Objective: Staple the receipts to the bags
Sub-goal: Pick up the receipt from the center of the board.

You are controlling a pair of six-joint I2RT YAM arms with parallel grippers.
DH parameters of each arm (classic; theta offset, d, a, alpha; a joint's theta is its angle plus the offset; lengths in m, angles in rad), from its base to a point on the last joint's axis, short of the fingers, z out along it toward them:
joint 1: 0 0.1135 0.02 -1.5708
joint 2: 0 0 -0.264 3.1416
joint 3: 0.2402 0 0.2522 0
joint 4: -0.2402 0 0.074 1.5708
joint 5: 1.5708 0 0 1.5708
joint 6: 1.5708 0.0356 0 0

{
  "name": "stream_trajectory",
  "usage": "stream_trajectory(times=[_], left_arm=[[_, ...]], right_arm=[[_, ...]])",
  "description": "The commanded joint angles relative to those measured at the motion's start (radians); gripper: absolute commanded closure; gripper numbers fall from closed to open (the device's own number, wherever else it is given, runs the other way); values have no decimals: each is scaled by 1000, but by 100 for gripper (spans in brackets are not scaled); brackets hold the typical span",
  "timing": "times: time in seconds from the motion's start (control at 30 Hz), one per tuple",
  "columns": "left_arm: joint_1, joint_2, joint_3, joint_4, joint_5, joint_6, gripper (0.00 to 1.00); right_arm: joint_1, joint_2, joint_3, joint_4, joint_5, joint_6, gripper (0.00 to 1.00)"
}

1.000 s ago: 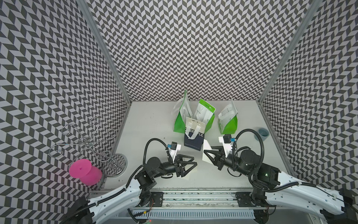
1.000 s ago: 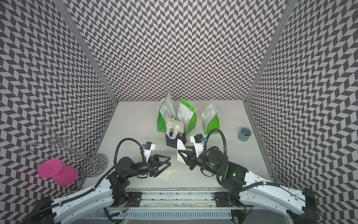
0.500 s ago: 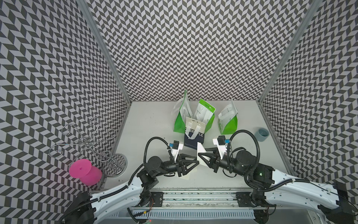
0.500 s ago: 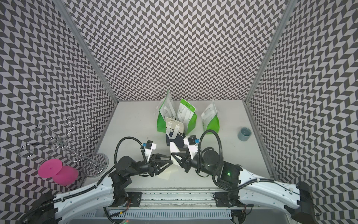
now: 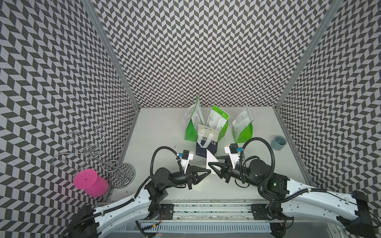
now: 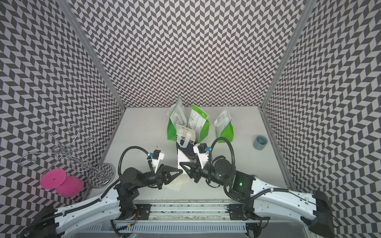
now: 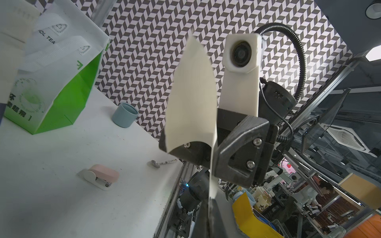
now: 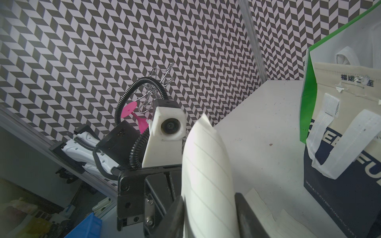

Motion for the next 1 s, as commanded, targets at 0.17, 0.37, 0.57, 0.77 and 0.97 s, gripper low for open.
stream_trajectory(times=[0.17,0.37,0.57,0.77,0.97], left_arm=[[-1,-105,9,-50,-40,49,100],[-1,-119,46,-109,-34,104,100],[-1,-127,56,-115,-21,115,100],[-2,-147,42,-143,-4,109,100],[-2,-175,27,-182,-1,101,100]], right_arm=[[-9,-138,-10,-16,-28,87,11],[-59,-153,-14,0,-247,200,9],[-73,-127,20,-12,-311,236,22],[-139,-86,68,24,-376,224,44],[-211,-52,108,58,-438,209,55]])
